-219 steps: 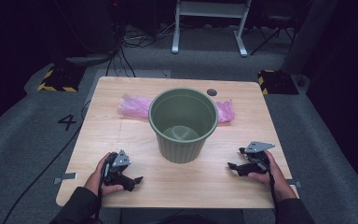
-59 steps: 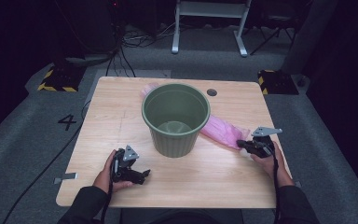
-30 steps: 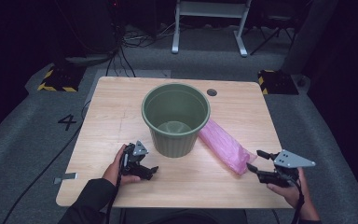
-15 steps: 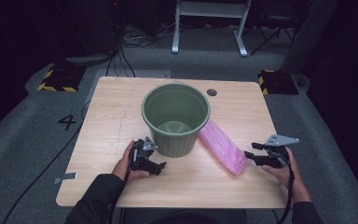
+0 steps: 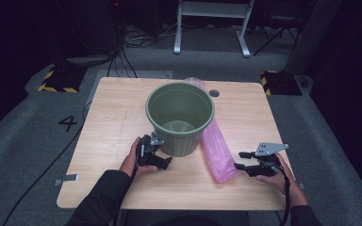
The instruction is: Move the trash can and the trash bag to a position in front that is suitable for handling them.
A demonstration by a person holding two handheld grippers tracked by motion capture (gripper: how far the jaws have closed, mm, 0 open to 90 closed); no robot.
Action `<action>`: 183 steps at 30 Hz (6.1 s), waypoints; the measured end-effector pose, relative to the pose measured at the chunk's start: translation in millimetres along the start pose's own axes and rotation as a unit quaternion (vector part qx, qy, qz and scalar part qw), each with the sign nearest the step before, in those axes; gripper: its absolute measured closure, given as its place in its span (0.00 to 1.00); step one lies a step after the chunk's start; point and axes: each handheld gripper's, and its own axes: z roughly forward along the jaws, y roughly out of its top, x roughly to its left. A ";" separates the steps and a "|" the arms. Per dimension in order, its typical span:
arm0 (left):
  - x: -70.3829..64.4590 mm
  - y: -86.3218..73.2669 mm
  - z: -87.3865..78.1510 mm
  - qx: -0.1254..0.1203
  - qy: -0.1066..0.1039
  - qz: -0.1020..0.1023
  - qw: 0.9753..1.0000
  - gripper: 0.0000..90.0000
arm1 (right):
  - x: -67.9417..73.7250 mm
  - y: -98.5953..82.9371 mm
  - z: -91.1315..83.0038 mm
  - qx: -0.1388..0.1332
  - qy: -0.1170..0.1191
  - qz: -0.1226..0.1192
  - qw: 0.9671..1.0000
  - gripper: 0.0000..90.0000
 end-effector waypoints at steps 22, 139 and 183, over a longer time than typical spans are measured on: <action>7.7 9.0 3.9 0.011 -0.015 0.011 1.000 0.04 | 58.9 29.7 65.5 0.037 0.070 -0.065 0.995 0.50; 17.9 -22.9 -26.9 -0.035 -0.061 0.067 0.995 0.62 | 0.8 -0.7 45.5 0.045 -0.053 0.034 0.997 0.46; 32.8 17.3 -18.4 -0.055 -0.005 0.007 0.998 0.24 | -24.4 -2.6 49.7 0.016 -0.109 0.076 0.991 0.51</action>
